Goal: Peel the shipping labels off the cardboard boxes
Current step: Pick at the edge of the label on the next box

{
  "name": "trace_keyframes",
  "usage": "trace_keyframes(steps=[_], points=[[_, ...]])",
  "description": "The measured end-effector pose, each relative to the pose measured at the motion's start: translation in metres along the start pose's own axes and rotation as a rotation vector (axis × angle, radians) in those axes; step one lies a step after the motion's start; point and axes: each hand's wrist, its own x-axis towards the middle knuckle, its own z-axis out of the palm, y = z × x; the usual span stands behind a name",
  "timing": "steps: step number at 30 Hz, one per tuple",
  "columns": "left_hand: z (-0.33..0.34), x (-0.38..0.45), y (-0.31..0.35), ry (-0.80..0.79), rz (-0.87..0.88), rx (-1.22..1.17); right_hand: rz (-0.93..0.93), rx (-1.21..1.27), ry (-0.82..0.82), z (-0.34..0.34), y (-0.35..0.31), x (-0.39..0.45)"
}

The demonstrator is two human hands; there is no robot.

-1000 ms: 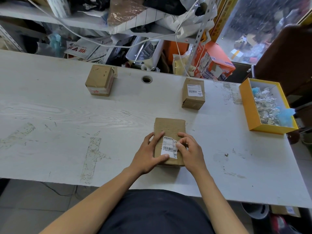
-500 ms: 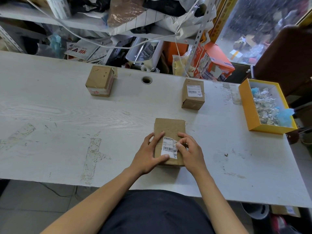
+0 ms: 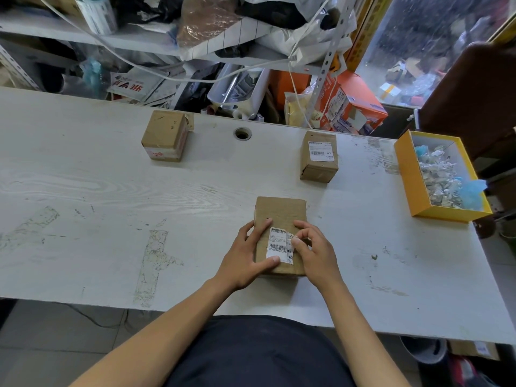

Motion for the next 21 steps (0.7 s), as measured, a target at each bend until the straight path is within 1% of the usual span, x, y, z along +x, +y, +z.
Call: trace_keyframes(steps=[21], points=[[0.0009,0.0014,-0.0014,-0.001,0.005,-0.006,0.007,0.036,-0.004,-0.0004,-0.0024,-0.0001]])
